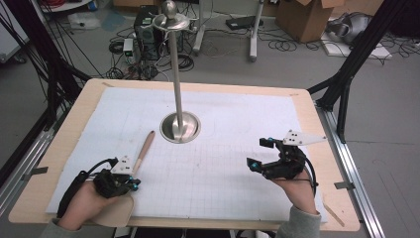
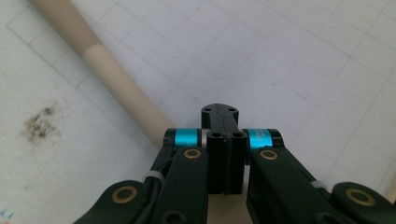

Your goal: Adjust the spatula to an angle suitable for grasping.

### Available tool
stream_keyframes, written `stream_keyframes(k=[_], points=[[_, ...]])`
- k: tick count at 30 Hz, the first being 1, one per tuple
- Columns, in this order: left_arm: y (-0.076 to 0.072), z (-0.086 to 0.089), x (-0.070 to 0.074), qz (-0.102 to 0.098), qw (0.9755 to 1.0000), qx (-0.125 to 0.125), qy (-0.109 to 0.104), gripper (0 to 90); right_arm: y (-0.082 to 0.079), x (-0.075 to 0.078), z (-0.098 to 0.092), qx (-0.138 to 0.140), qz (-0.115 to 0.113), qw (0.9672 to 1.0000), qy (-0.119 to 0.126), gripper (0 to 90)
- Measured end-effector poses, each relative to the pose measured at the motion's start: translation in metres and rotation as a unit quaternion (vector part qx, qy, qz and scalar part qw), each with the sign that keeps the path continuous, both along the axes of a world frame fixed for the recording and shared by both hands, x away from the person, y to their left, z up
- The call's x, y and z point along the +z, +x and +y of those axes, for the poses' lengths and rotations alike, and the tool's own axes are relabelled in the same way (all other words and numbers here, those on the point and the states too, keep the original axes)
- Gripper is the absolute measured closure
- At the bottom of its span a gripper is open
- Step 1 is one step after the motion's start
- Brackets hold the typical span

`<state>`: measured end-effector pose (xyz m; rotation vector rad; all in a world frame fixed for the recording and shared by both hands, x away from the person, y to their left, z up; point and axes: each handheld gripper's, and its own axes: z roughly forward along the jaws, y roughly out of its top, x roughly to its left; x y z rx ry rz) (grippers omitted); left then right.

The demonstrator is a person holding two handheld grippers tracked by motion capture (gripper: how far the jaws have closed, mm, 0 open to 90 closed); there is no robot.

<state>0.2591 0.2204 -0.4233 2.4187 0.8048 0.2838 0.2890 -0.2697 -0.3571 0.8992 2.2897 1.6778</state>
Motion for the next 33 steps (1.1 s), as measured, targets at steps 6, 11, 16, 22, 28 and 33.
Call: stream_keyframes(k=[6, 11, 16, 22, 28, 33], points=[[-0.005, 0.019, 0.000, 0.001, 0.9999, 0.017, -0.001, 89.7, 0.000, 0.000, 0.001, 0.001, 0.000, 1.0000, -0.001, 6.1], [-0.007, 0.035, -0.001, 0.002, 0.9992, 0.040, -0.009, 89.7, 0.001, -0.001, 0.002, 0.002, 0.003, 1.0000, -0.003, 6.1], [-0.004, 0.046, -0.002, -0.001, 0.9982, 0.059, -0.012, 89.7, 0.001, -0.001, 0.003, 0.003, 0.003, 1.0000, -0.005, 6.1], [-0.002, 0.056, -0.001, -0.005, 0.9967, 0.080, -0.017, 89.7, 0.002, -0.001, 0.003, 0.003, 0.005, 1.0000, -0.005, 6.1], [-0.001, 0.061, 0.000, -0.008, 0.9958, 0.088, -0.024, 89.6, 0.002, -0.001, 0.003, 0.003, 0.005, 1.0000, -0.005, 6.1], [-0.001, 0.060, -0.003, -0.004, 0.9961, 0.085, -0.022, 89.6, 0.001, -0.001, 0.003, 0.003, 0.003, 1.0000, -0.004, 6.1]])
